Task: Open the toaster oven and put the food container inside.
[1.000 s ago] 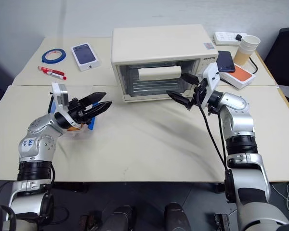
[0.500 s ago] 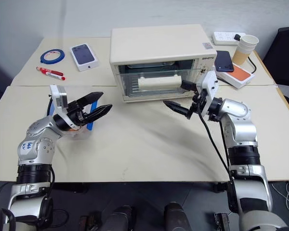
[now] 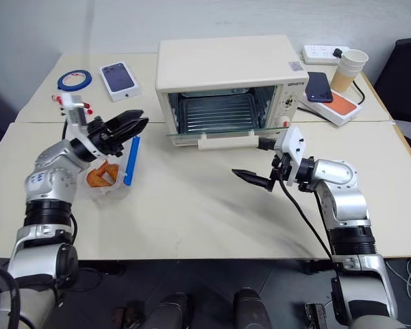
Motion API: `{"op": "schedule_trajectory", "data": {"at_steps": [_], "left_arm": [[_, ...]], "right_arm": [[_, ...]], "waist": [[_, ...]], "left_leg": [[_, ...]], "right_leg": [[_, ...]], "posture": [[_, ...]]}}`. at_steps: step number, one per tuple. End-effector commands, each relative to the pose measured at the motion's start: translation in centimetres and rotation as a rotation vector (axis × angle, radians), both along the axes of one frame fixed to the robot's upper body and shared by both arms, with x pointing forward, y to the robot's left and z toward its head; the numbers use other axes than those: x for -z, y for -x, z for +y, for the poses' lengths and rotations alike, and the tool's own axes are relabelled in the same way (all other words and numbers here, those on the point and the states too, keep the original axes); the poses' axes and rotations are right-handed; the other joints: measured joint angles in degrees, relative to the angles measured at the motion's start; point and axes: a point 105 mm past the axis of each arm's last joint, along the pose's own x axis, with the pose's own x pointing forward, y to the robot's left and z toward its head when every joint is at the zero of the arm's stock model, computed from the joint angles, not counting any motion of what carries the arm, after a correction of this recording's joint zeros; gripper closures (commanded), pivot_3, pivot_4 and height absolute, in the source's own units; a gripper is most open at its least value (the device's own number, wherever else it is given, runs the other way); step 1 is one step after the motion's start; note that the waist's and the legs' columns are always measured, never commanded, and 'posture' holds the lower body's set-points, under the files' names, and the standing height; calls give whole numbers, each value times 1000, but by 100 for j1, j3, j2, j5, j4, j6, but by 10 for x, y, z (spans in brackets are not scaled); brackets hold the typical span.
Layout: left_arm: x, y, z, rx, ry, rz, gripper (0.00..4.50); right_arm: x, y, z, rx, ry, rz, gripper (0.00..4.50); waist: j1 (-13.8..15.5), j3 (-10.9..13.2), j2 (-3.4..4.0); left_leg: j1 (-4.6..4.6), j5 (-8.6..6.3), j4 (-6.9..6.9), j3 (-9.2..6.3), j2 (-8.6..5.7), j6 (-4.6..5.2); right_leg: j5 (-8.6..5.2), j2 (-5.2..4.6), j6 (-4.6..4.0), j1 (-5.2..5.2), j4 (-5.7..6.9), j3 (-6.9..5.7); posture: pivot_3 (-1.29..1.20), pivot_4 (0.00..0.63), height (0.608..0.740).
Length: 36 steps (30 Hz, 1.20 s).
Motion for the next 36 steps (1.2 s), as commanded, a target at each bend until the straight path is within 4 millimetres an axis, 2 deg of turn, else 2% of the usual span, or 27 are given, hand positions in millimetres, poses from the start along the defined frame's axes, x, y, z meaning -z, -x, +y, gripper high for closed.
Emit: {"op": "schedule_trajectory", "data": {"at_steps": [1, 2, 4, 8, 12, 16, 20, 26, 31, 36], "left_arm": [[-6, -2, -18, 47, -19, -49, 3778], [-5, -3, -22, 54, -14, -50, 4120], [-3, -6, -31, 56, -14, -54, 4438], [5, -8, -42, 52, -37, -61, 4438], [18, 1, -53, 126, -147, -54, 4438], [20, 8, -60, 157, -238, -83, 4438], [30, 19, -69, 193, -443, -144, 4438], [60, 32, -76, 211, -683, -143, 4438], [74, 28, -80, 148, -726, -105, 4438], [75, 29, -86, 134, -673, -89, 4438]], "right_arm": [[-13, 7, 12, -54, -2, -73, 0], [-13, 7, 12, -53, -2, -72, 0], [-12, 7, 12, -51, -2, -72, 0], [-7, 11, 8, -38, 5, -65, 0], [1, 18, -4, 18, 1, -69, 0], [21, 35, -24, 93, 15, -23, 0], [43, 60, -59, 237, 28, 50, 0], [60, 87, -92, 388, 23, 105, 0], [61, 98, -96, 412, 20, 103, 0], [51, 99, -85, 393, -19, 61, 0]], "waist": [[-14, 0, 0], [-18, 0, 0], [-23, 0, 0], [-20, 0, -1], [12, 0, -1], [56, 0, -1], [98, 1, -2], [149, 1, -1], [188, 1, -2], [198, 1, -1]], "left_leg": [[-1, 0, 0, 0, 2, 0], [-1, 0, 0, 0, 4, 0], [-1, 0, -1, 1, 4, 0], [-1, 0, 0, 2, 3, 0], [-2, 0, -1, 1, 4, 0], [-6, 0, 0, -3, -2, 1], [-14, -1, 6, -8, -5, 3], [-6, -2, 8, 2, -4, 5], [0, -3, 7, 11, -2, 7], [0, -4, 11, 10, -5, 9]], "right_leg": [[0, 1, 0, -1, -1, -1], [0, 3, 0, -1, 0, -2], [0, 3, 0, -1, 1, -2], [0, 2, 0, -1, 1, -2], [0, 2, 0, -1, 1, -3], [0, -3, 0, -1, 0, -5], [1, -4, 1, 1, -1, -9], [1, 0, 1, 5, -5, 8], [1, 4, 1, 8, -3, 16], [1, 0, 2, 10, -4, 17]], "posture": [[0, 150, 740], [0, 150, 740], [0, 150, 740], [0, 150, 740], [0, 150, 740], [0, 150, 740], [0, 150, 740], [0, 150, 740], [0, 150, 740], [0, 150, 740]]}}
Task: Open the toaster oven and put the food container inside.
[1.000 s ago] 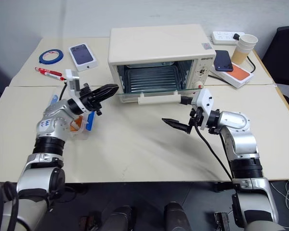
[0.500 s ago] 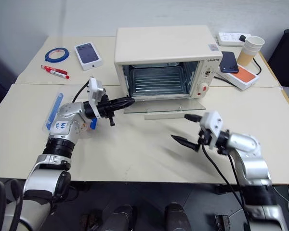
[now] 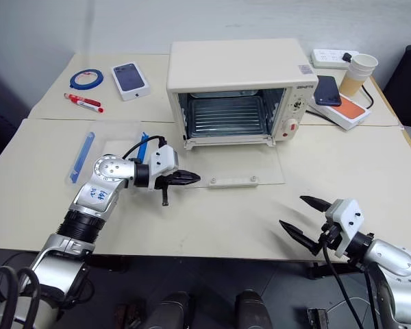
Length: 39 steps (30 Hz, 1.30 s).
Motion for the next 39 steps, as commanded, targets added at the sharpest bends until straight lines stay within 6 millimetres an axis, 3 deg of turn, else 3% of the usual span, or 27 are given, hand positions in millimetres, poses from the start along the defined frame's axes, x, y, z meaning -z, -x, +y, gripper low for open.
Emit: {"op": "schedule_trajectory", "data": {"at_steps": [1, 5, 8, 11, 15, 20, 23, 24, 29, 33, 35, 37, 39], "left_arm": [[-14, 8, -6, 26, 98, 2, 4438], [-47, 29, 8, 80, 289, 64, 3935], [-60, 38, 42, 18, 333, 19, 3229], [-61, 44, 91, -139, 341, -4, 2464], [-55, 63, 162, -398, 384, 0, 1447], [-52, 102, 218, -622, 453, -30, 144], [-15, 146, 272, -910, 507, 32, 23], [-6, 158, 281, -968, 517, 47, 23], [18, 189, 293, -1104, 519, 106, 23], [10, 174, 279, -1102, 529, 87, 23], [13, 164, 281, -1214, 432, 129, 23], [-3, 155, 264, -1168, 501, 146, 23], [-27, 137, 236, -1124, 620, 209, 23]], "right_arm": [[-29, 1, 14, -35, -56, -112, 0], [-50, 1, 46, -148, -95, -184, 0], [-59, 0, 64, -210, -114, -216, 0], [-67, -2, 79, -262, -142, -239, 0], [-75, -6, 93, -328, -162, -271, 0], [-73, -6, 104, -397, -153, -264, 0], [-72, -3, 114, -471, -113, -306, 0], [-73, -2, 116, -484, -104, -326, 0], [-73, 0, 118, -536, -52, -377, 0], [-68, -1, 115, -557, -48, -348, 0], [-65, -2, 114, -567, -40, -334, 0], [-63, -3, 112, -576, -38, -317, 0], [-60, -4, 109, -590, -28, -301, 0]], "waist": [[1, 0, 0], [-43, 0, 0], [-75, 0, 1], [-125, -1, 3], [-139, -1, 3], [-87, 1, 0], [-98, 0, 1], [-152, -1, 1], [-71, -7, -23], [62, -11, -30], [91, -12, -32], [78, -13, -33], [58, -12, -32]], "left_leg": [[0, 0, 0, 0, 0, 0], [-1, 0, -1, 1, 7, 0], [2, -1, -7, -3, 20, -3], [10, -1, -15, -5, 17, -4], [12, -1, -19, -10, 16, -4], [11, -2, -29, -22, 16, -5], [13, -2, -34, -18, 16, -4], [16, -2, -40, -14, 17, -4], [29, -2, -57, -11, 22, -4], [41, -2, -51, -24, 17, -2], [40, -3, -49, -24, 17, -2], [40, -3, -51, -23, 17, -1], [40, -3, -57, -20, 18, -1]], "right_leg": [[0, -1, 0, 0, 0, 0], [0, 1, 0, -4, -1, 3], [0, 0, -1, -5, -1, 4], [0, -1, -1, -3, -4, 7], [0, -13, -1, -2, -11, 11], [-1, -28, -2, 3, -23, 42], [-1, -29, -2, 5, -31, 50], [-1, -29, -2, 3, -33, 57], [-1, -26, -3, 8, -39, 57], [1, -30, -6, 39, -58, 54], [2, -30, -8, 41, -60, 56], [3, -29, -8, 38, -58, 60], [3, -27, -8, 33, -55, 62]], "posture": [[0, 150, 740], [0, 150, 740], [0, 150, 740], [0, 150, 740], [0, 150, 740], [0, 150, 740], [0, 150, 740], [0, 150, 740], [0, 150, 740], [0, 150, 740], [0, 150, 740], [0, 150, 740], [0, 150, 740]]}}
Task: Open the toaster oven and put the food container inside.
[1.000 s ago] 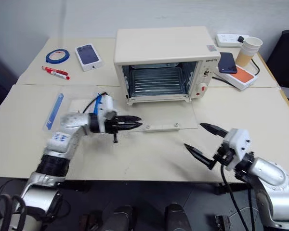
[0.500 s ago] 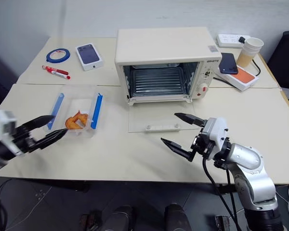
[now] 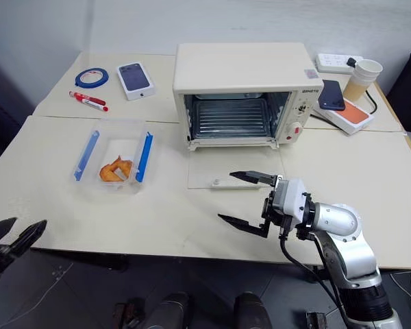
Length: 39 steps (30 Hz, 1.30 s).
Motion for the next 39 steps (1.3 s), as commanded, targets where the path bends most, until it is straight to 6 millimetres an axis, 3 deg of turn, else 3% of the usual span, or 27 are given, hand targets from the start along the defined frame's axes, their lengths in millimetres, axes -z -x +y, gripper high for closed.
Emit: {"op": "schedule_trajectory", "data": {"at_steps": [1, 3, 5, 7, 11, 17, 26, 37, 39], "left_arm": [[-34, -19, -38, -3, 177, 13, 23], [-28, -16, -51, -32, 226, 144, 23], [-40, -21, -76, -5, 300, 137, 23], [-42, -24, -83, -87, 338, 177, 23], [-39, -35, -86, -268, 446, 245, 23], [-39, -47, -89, -397, 502, 264, 23], [-24, -77, -110, -434, 717, 349, 23], [-23, -96, -118, -400, 667, 409, 23], [-19, -95, -112, -421, 640, 428, 434]], "right_arm": [[-5, 1, -5, -31, 10, -31, 0], [-4, 0, -6, -37, 12, -28, 0], [-3, -1, -4, -47, 8, -22, 0], [0, -2, -2, -60, 6, -15, 0], [2, -2, 1, -73, 3, -10, 0], [6, 0, -4, -55, 8, 0, 0], [10, 8, -3, -28, -3, 13, 0], [10, 11, -6, 12, -17, 27, 0], [10, 11, -5, 16, -23, 32, 0]], "waist": [[-10, 1, 0], [-46, -1, -2], [-138, -2, -3], [-200, -2, -3], [-216, -1, 3], [-171, -1, 3], [-51, -4, 3], [-65, -4, 3], [-66, -4, 3]], "left_leg": [[-1, 0, -1, -1, 1, 0], [1, 0, 1, -4, 4, -1], [4, 0, -5, 5, 3, -2], [12, -4, -20, -11, 1, -6], [12, -3, -14, -3, 2, -9], [6, -2, -5, 0, -5, -12], [0, -2, 9, 4, -11, -12], [1, -2, 8, 5, -11, -12], [2, -2, 8, 5, -10, -12]], "right_leg": [[0, 0, 0, -2, 2, -1], [0, 2, 0, -1, 6, -1], [0, 3, 0, -11, 16, 13], [0, 13, 0, -19, 26, 33], [0, 19, 0, -36, 21, 41], [0, 21, 0, -36, 18, 46], [1, 24, 1, -35, 17, 44], [1, 28, 1, -38, 25, 41], [1, 28, 1, -39, 25, 42]], "posture": [[0, 150, 740], [0, 150, 740], [0, 150, 740], [0, 150, 740], [0, 150, 740], [0, 150, 740], [0, 150, 740], [0, 150, 740], [0, 150, 740]]}}
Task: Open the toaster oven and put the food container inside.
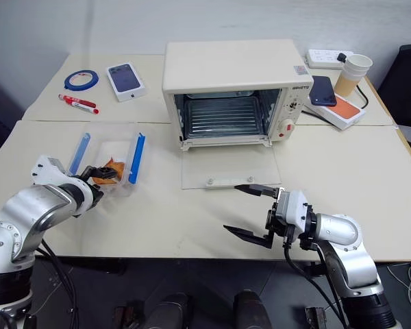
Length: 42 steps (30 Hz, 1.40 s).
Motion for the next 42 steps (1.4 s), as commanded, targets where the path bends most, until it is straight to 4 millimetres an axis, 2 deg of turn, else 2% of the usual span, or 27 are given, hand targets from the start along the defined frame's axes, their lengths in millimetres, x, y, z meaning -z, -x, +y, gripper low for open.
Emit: {"op": "schedule_trajectory", "data": {"at_steps": [1, 11, 14, 19, 24, 26, 29, 32, 34, 36, 38, 42], "left_arm": [[0, 0, 9, -4, -37, 19, 654], [5, 1, 40, -35, -71, 56, 3050], [2, 0, 56, -54, -99, 59, 3050], [-2, -3, 66, 31, -210, 71, 3050], [-6, -3, 78, 57, -262, 65, 3895], [-14, -7, 83, 36, -221, -1, 4342], [-23, -4, 87, 128, -206, -80, 4384], [-26, 6, 93, 258, -233, -67, 4384], [-33, 14, 91, 396, -307, -37, 4384], [-46, 13, 79, 511, -369, -52, 4384], [-58, 5, 62, 579, -400, -86, 4384], [-66, -12, 27, 668, -439, -125, 4384]], "right_arm": [[-10, 5, 2, -1, -17, -36, 0], [-10, 3, 3, 12, -27, -30, 0], [-10, 2, 3, 12, -29, -28, 0], [-10, 1, 4, 11, -29, -27, 0], [-9, 2, 1, 16, -25, -23, 0], [-9, 2, 0, 20, -21, -22, 0], [-9, 2, -3, 30, -18, -22, 0], [-8, 2, -6, 37, -11, -19, 0], [-7, 2, -8, 39, -3, -16, 0], [-8, 1, -13, 54, 6, -13, 0], [-8, 0, -21, 82, 21, -12, 0], [-10, -2, -34, 139, 36, -17, 0]], "waist": [[-5, 0, 0], [-9, 0, 0], [-10, 0, 0], [-13, 1, 1], [-21, 1, 2], [-15, 1, 2], [-15, 2, 1], [-40, 3, 1], [-60, 3, 0], [-70, 5, 4], [3, 9, 11], [54, 9, 11]], "left_leg": [[0, 0, 0, 0, 0, 0], [2, 0, -3, 1, 1, -1], [2, 0, -2, 0, 1, -1], [1, 0, -7, -1, 0, -1], [2, 0, -10, -2, 0, -1], [1, 0, -12, -2, 1, -1], [-1, 0, -9, -3, 0, -1], [-2, 0, -14, -3, 0, -1], [-1, 0, -23, -1, -1, -1], [-2, 1, -27, -1, -1, -2], [-2, 2, -27, -3, -10, 0], [-8, 5, -17, -17, -25, 6]], "right_leg": [[0, 0, 0, 0, 0, 0], [0, -1, 0, -3, 1, 0], [0, -2, 0, -2, 1, 1], [0, -3, 0, -4, 0, 1], [0, -3, 0, -7, 1, 1], [0, -4, 0, -8, 1, 1], [0, -6, 0, -8, 0, 2], [0, -4, -1, -12, -1, 0], [-1, -2, -2, -17, 1, -2], [-2, 2, -3, -18, 0, -5], [-2, 1, -3, -16, -1, -4], [-1, -19, -1, -7, -1, -4]], "posture": [[0, 150, 740], [0, 150, 740], [0, 150, 740], [0, 150, 740], [0, 150, 740], [0, 150, 740], [0, 150, 740], [0, 150, 740], [0, 150, 740], [0, 150, 740], [0, 150, 740], [0, 150, 740]]}}
